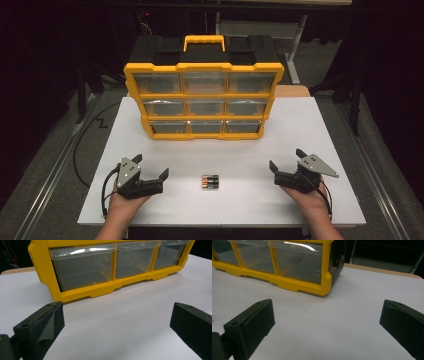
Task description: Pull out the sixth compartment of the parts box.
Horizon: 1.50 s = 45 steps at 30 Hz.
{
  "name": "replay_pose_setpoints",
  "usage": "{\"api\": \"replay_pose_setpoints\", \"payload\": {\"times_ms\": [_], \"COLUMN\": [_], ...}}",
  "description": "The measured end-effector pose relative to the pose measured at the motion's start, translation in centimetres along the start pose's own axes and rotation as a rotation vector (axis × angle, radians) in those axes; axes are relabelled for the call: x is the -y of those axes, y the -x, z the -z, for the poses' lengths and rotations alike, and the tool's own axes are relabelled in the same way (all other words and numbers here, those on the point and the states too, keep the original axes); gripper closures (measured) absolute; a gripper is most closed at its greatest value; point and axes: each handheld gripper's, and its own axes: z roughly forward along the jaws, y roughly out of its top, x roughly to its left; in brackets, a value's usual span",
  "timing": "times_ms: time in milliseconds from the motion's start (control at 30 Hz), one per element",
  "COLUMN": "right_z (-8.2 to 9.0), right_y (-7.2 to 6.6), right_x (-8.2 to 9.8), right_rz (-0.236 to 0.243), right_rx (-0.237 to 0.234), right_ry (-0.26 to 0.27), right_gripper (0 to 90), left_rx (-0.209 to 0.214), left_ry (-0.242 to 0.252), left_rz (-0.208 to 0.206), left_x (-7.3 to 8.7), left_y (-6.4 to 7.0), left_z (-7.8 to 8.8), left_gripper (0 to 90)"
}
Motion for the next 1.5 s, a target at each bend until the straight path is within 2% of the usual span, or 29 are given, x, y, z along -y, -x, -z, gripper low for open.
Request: {"api": "replay_pose_setpoints", "payload": {"times_ms": [267,533,767,933,1167,1433,1500], "right_z": [-1.5,-3.0,-4.0,-4.7,-5.7,-6.9,-7.3], "right_y": [0.1,0.0,-0.2,-0.3,-0.4,-0.1,0.1], "right_x": [-0.5,-1.3,-2.0,-2.5,-2.8,-3.5,-3.5], "right_rz": [0.015,0.010,0.021,0.054,0.065,0.049,0.051], "right_rx": [0.011,0.003,0.006,0.022,0.022,0.021,0.036], "right_ry": [-0.011,-0.004,-0.001,-0.001,-0.019,-0.027,-0.036], "right_gripper": [0.9,0.9,0.9,1.2,1.2,1.4,2.0], "left_rx": [-0.019,-0.027,-0.059,-0.059,-0.078,-0.048,-0.048], "left_ry": [0.014,0.003,0.006,0.005,0.006,0.008,-0.006], "left_rz": [0.004,-0.052,-0.041,-0.033,-0.020,-0.020,-0.034], "left_x": [0.0,0.2,0.1,0.1,0.1,0.0,0.1], "left_y": [-0.1,0.1,-0.3,-0.1,-0.4,-0.3,-0.1], "left_z": [0.0,-0.2,-0.2,-0.2,0.0,0.0,-0.1], "left_gripper": [0.4,0.6,0.5,0.4,0.4,0.9,0.9]}}
